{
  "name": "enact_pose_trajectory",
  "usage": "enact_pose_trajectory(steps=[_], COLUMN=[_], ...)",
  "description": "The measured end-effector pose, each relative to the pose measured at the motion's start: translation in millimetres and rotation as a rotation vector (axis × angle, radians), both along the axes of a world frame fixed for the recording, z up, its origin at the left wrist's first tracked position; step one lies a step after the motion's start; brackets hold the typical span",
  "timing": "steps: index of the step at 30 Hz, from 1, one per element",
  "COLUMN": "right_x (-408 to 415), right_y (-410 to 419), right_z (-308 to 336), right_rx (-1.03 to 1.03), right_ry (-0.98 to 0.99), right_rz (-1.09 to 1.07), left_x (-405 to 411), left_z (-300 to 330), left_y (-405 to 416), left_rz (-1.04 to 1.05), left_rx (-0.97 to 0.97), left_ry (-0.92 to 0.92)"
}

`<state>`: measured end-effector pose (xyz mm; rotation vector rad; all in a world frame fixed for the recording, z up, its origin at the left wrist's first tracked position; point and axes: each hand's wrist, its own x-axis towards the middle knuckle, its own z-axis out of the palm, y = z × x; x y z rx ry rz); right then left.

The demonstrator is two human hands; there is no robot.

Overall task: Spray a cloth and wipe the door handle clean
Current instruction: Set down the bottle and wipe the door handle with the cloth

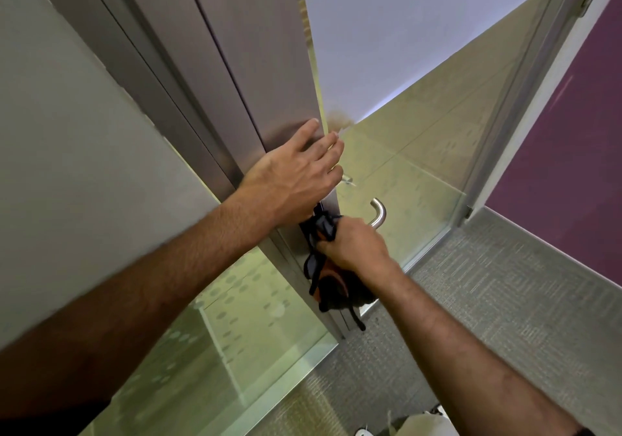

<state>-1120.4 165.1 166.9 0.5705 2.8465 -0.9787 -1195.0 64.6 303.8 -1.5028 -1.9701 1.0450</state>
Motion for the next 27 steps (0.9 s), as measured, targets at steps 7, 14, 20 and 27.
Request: enact_pose_trajectory(steps=[7,14,20,27], right_x=[-4.8,-11.2,-34.5,-11.1], right_y=[34.2,-19.5,6.9,-18.9], right_z=[15.9,-11.3,-0.7,-24.1], right_rx=[-0.413,-0.303,-0.387,-0.072], right_ry=[0.074,-0.162,-0.297,-0.055], right_rz=[-0.328,-0.151,-0.148,-0.149], left_x=[1.8,-1.9,-1.1,-1.9], left_z=[2.3,-0.2,-1.7,-1.3], left_y=[0.7,1.2,1.1,0.0], left_rz=[-0.011,-0.018,-0.006,-0.024], left_rx=[0.001,0.005,0.014,0.013], left_ry=[0.007,0.024,0.013,0.021])
